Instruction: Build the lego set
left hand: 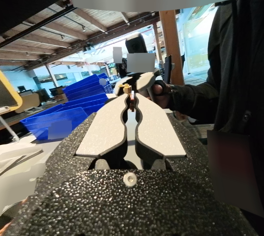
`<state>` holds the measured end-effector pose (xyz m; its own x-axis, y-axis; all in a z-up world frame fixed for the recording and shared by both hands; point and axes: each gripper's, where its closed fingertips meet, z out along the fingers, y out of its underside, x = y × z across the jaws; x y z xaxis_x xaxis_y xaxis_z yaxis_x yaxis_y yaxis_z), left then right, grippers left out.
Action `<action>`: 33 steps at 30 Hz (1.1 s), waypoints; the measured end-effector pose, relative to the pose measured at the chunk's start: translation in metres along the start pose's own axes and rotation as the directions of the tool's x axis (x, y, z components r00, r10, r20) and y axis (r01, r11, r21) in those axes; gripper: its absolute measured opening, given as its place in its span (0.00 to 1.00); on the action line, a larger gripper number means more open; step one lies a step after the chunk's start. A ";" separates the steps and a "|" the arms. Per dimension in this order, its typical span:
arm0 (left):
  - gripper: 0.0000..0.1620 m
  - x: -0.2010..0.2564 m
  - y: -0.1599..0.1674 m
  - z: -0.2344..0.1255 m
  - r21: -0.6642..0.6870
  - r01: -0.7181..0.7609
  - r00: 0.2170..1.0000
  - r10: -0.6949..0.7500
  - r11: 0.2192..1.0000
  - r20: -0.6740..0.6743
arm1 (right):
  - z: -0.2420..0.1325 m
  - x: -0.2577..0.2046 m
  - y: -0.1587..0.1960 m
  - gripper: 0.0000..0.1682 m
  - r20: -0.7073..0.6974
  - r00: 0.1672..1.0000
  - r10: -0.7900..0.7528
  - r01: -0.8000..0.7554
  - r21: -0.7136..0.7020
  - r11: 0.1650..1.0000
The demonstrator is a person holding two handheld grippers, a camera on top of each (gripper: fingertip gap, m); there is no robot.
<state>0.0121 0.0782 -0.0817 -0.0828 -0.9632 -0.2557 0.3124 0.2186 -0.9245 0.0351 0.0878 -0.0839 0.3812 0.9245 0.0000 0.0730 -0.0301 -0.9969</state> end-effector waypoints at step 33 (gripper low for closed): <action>0.09 -0.050 0.149 -0.033 -0.849 -0.502 0.847 0.290 0.163 -0.446 | -0.047 0.079 0.058 0.14 -0.311 0.949 0.048 -0.079 -0.089 0.993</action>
<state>0.0316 0.1637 -0.2158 -0.4012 -0.6828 -0.6106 -0.7109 0.6525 -0.2624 0.1124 0.1409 -0.1385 0.6516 0.7582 -0.0234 0.1238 -0.1368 -0.9828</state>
